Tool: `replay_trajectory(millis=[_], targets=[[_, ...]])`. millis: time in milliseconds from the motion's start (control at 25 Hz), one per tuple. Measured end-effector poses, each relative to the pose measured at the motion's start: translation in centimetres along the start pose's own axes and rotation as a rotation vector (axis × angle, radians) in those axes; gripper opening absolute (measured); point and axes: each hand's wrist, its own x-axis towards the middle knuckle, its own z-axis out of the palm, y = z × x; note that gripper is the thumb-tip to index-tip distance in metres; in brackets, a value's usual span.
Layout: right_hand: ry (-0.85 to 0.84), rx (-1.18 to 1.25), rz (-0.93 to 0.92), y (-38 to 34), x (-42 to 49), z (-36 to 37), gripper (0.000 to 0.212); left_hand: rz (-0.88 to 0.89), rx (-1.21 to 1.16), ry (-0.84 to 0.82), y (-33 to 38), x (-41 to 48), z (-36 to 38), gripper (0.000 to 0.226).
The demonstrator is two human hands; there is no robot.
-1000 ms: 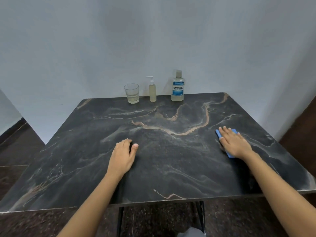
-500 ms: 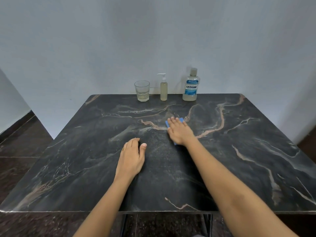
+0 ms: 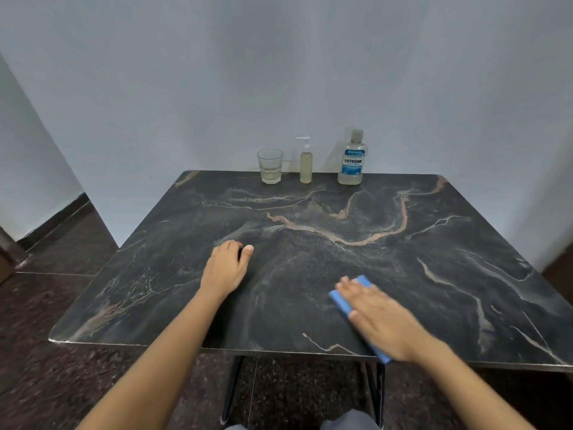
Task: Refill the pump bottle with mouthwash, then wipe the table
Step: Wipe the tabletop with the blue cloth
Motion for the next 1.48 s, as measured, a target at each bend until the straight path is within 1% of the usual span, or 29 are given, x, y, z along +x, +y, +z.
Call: replay_trajectory(millis=[40,80,120,200,240,280,360,440,520,600,720,840,920,960,1040,1080,1200,1280,1400,1480], targets=[[0.028,-0.007,0.110,3.0,-0.3,-0.4,0.096,0.008,0.027,-0.023,-1.6,0.5,-0.7,0.063],[0.053,-0.014,0.221,6.1,-0.1,-1.0,0.099,0.021,0.039,-0.038,-3.1,0.9,-1.2,0.066],[0.069,-0.021,0.323,8.9,0.6,-1.4,0.092,0.039,0.046,-0.040,-4.3,1.1,-1.6,0.067],[0.089,-0.023,0.489,13.1,3.7,-1.8,0.067,0.058,0.031,-0.018,-5.8,1.1,-1.9,0.064],[0.106,-0.014,0.542,14.3,5.9,-1.9,0.059,0.060,0.023,0.005,-5.9,1.1,-1.8,0.062],[0.114,-0.006,0.580,15.1,8.5,-2.1,0.056,0.058,0.020,0.022,-5.9,1.1,-1.7,0.059],[0.115,0.010,0.615,15.2,13.8,-2.4,0.056,0.064,0.007,0.034,-6.0,1.2,-1.2,0.055],[0.105,0.029,0.613,14.2,18.8,-2.5,0.057,0.085,-0.018,0.043,-6.3,1.2,-0.9,0.052],[0.090,0.033,0.558,11.6,23.8,-2.4,0.057,0.094,-0.047,0.046,-6.5,1.3,-0.8,0.049],[0.079,0.029,0.472,7.8,28.3,-2.1,0.057,0.067,-0.087,0.032,-6.4,1.3,-0.8,0.043],[0.055,-0.009,0.314,1.1,33.1,-0.8,0.058,0.030,-0.176,0.048,-6.2,1.4,-1.0,0.052],[0.021,-0.024,0.132,-6.7,35.2,0.5,0.057,-0.007,-0.321,0.120,-6.3,1.3,-1.4,0.060],[0.005,-0.053,-0.033,-12.3,35.1,1.7,0.059,-0.031,-0.417,0.199,-6.3,1.2,-1.6,0.058],[-0.023,-0.085,-0.154,-14.9,34.4,2.4,0.063,-0.037,-0.456,0.244,-6.2,1.2,-1.7,0.057],[-0.061,-0.136,-0.404,-19.2,31.7,4.2,0.083,-0.050,-0.515,0.335,-6.3,0.8,-2.4,0.058],[-0.056,-0.133,-0.477,-20.5,30.2,4.9,0.087,-0.053,-0.533,0.365,-6.3,0.5,-2.7,0.055],[-0.034,0.022,-0.526,-21.0,26.3,5.1,0.070,0.006,-0.513,0.345,-6.5,-1.3,-3.8,0.047],[-0.022,0.025,-0.544,-21.1,23.6,4.6,0.059,0.026,-0.447,0.293,-7.2,-3.2,-4.4,0.046],[-0.072,0.014,-0.578,-21.3,20.2,4.1,0.054,-0.067,-0.330,0.225,-7.6,-5.6,-5.7,0.034],[-0.118,-0.022,-0.598,-21.0,17.8,3.8,0.054,-0.100,-0.245,0.227,-7.5,-6.4,-6.3,0.032]])
